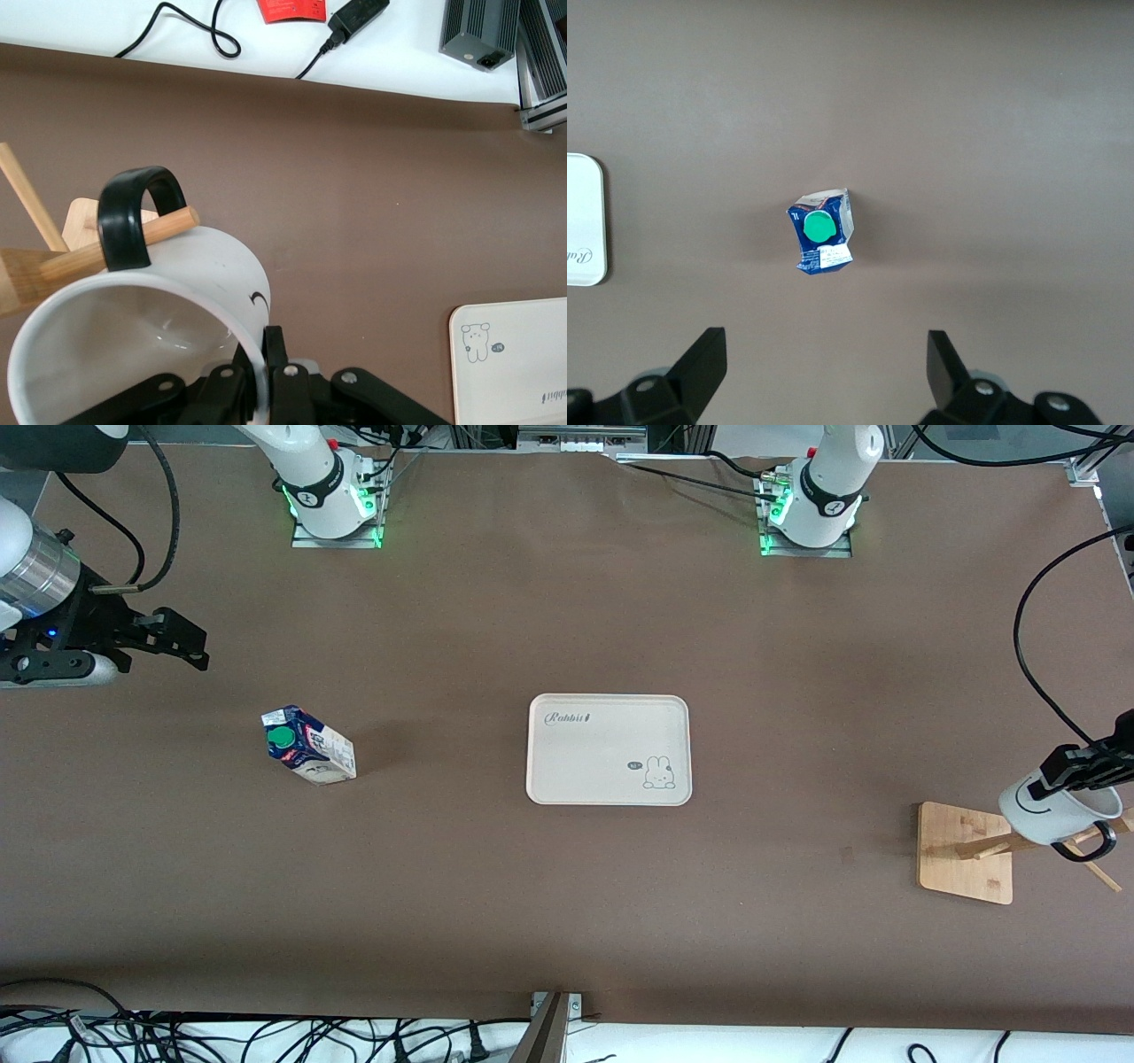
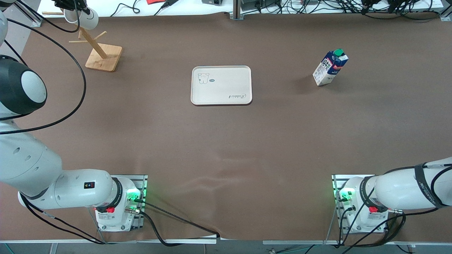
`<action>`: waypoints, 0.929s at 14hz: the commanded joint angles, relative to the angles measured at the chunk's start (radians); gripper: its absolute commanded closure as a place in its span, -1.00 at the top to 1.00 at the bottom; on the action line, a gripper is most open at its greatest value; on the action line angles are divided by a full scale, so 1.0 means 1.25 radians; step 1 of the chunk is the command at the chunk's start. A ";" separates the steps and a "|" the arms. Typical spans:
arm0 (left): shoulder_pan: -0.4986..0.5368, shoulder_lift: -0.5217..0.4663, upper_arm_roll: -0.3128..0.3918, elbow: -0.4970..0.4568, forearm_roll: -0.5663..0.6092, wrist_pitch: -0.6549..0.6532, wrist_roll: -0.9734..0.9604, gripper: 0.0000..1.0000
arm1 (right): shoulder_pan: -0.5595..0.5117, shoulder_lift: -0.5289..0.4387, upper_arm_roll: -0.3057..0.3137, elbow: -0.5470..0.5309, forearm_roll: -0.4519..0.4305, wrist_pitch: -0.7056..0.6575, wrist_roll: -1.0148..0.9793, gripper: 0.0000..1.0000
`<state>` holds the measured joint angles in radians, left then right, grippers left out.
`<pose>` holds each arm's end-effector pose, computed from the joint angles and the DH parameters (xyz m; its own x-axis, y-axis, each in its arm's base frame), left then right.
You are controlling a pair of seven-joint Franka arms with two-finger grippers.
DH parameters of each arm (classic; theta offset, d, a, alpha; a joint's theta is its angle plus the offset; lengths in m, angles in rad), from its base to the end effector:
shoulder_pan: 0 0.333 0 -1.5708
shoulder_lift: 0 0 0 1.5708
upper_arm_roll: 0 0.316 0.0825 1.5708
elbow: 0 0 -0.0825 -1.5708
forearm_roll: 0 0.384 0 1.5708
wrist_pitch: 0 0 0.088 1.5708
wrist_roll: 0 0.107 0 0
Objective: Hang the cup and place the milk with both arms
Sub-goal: 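Hang the mug handle on a stand peg and open the left gripper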
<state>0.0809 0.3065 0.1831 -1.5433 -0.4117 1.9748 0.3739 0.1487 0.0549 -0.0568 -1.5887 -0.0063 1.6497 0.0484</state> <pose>0.6542 0.1354 0.4944 0.9741 0.0471 0.2211 -0.0153 -0.9621 0.2724 0.5749 0.0532 0.5919 0.9990 0.0441 0.0066 0.0440 -0.9990 0.0091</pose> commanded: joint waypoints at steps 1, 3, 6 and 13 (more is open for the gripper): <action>0.006 0.004 0.002 0.003 -0.022 -0.008 0.041 0.23 | -0.005 0.002 0.005 0.013 -0.002 -0.003 0.009 1.00; 0.006 -0.001 0.002 -0.009 -0.022 -0.009 0.042 1.00 | -0.005 0.002 0.005 0.013 -0.004 -0.003 0.009 1.00; 0.003 -0.027 0.003 0.012 -0.006 -0.073 0.035 1.00 | -0.005 0.002 0.005 0.015 -0.002 -0.003 0.009 1.00; -0.116 -0.112 0.029 0.030 0.156 -0.173 -0.088 1.00 | -0.005 0.002 0.005 0.016 -0.004 -0.002 0.009 1.00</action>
<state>-0.0030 0.2245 0.1978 -1.4619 -0.2808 1.7709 0.3447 0.1486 0.0549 -0.0568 -1.5873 -0.0063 1.6515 0.0484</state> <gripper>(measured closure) 0.000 0.000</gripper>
